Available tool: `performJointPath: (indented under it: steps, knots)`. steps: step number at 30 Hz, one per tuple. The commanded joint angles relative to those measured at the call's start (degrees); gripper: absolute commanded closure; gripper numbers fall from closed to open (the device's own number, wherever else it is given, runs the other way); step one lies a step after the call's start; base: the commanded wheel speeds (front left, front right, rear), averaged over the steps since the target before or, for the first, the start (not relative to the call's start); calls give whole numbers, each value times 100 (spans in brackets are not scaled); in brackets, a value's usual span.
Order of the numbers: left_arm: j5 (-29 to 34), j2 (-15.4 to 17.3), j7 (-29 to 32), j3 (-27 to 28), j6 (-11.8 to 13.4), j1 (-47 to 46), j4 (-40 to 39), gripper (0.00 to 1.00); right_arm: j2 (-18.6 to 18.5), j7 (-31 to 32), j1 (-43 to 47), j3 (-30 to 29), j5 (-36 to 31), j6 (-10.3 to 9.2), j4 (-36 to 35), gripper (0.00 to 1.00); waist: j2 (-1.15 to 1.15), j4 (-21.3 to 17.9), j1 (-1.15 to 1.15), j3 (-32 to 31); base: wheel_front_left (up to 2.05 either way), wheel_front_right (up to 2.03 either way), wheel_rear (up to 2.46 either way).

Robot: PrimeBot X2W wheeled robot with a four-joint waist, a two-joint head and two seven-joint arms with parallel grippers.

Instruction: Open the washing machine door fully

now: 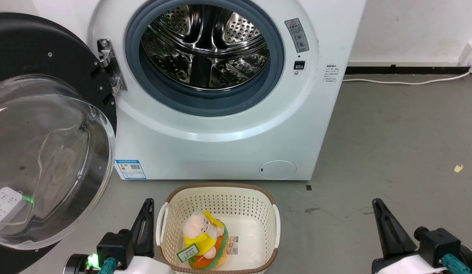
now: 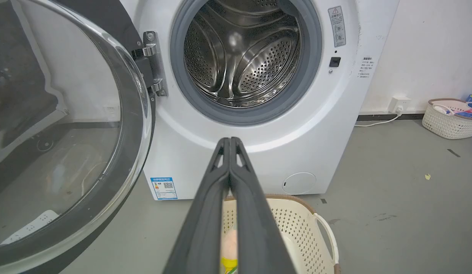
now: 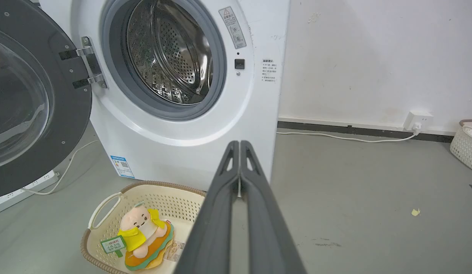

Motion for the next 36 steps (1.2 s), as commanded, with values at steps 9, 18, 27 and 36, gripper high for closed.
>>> performJointPath:
  steps: [9,18,27,36]
  knots:
    - [90,-42,117,75,-41,-85,-61,100,21,120,-96,13,-93,2,-67,100,0,-5,0,1,0,0,0]
    - [134,-53,222,122,-58,-102,-90,100,24,226,-127,19,-136,3,-91,100,0,-10,0,2,0,0,0]
    - [179,-65,328,170,-75,-119,-120,100,28,332,-157,24,-180,3,-115,100,0,-15,0,3,0,0,0]
    - [224,-77,433,217,-92,-137,-149,100,31,438,-188,29,-223,4,-139,100,0,-20,0,4,0,0,0]
